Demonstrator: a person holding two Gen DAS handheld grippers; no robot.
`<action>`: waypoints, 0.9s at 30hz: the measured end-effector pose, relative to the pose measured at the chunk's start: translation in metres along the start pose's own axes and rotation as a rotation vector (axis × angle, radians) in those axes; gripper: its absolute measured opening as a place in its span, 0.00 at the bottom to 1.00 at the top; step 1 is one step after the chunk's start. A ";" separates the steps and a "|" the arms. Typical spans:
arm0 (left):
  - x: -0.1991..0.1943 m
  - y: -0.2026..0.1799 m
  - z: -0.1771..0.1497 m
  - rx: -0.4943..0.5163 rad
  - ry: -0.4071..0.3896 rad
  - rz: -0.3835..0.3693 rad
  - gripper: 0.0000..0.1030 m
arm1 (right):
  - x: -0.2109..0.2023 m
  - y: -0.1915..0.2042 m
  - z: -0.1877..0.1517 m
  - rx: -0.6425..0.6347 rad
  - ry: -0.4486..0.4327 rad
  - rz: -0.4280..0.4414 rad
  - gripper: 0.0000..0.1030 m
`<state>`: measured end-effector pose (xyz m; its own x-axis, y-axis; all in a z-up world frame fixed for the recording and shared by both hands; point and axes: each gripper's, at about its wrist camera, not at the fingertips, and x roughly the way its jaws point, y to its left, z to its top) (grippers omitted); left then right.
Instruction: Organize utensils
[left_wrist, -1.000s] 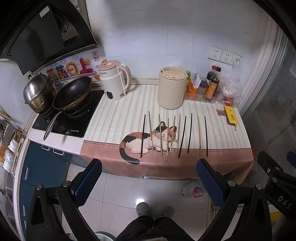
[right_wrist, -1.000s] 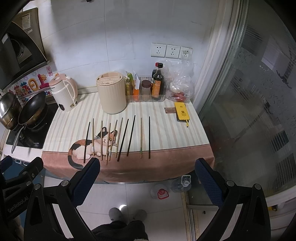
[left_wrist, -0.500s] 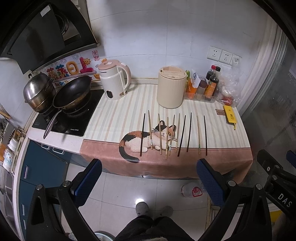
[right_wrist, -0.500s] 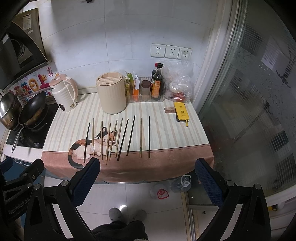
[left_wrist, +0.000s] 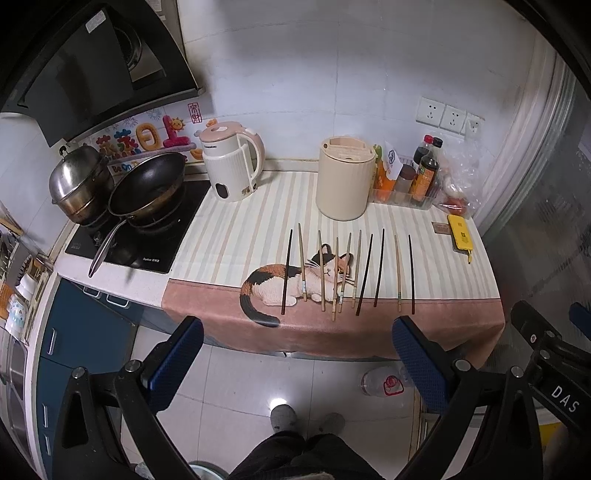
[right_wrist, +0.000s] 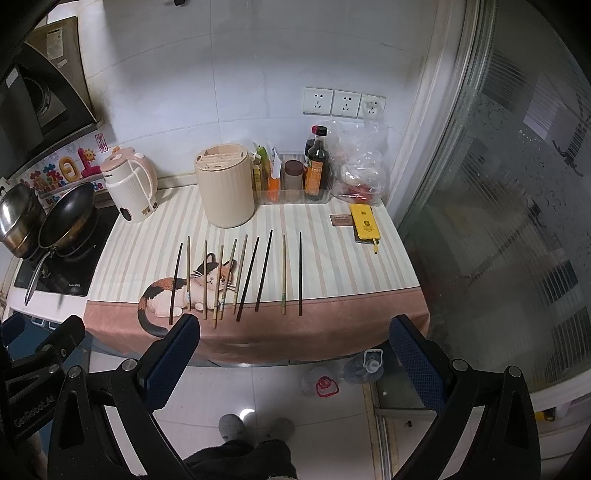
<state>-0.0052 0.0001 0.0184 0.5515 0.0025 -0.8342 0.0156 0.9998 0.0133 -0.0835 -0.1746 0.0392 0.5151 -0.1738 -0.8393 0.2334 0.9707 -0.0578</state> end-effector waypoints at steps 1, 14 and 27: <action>0.000 0.000 0.001 0.001 -0.002 -0.001 1.00 | 0.002 0.000 0.000 0.001 -0.001 0.000 1.00; -0.002 0.000 0.001 0.005 -0.013 -0.003 1.00 | 0.002 -0.002 0.001 0.012 -0.014 0.001 1.00; -0.002 0.000 0.005 0.005 -0.019 -0.003 1.00 | 0.002 -0.003 0.000 0.012 -0.018 0.001 1.00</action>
<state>-0.0021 -0.0003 0.0228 0.5670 -0.0007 -0.8237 0.0210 0.9997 0.0136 -0.0829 -0.1775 0.0373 0.5300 -0.1760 -0.8295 0.2430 0.9687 -0.0503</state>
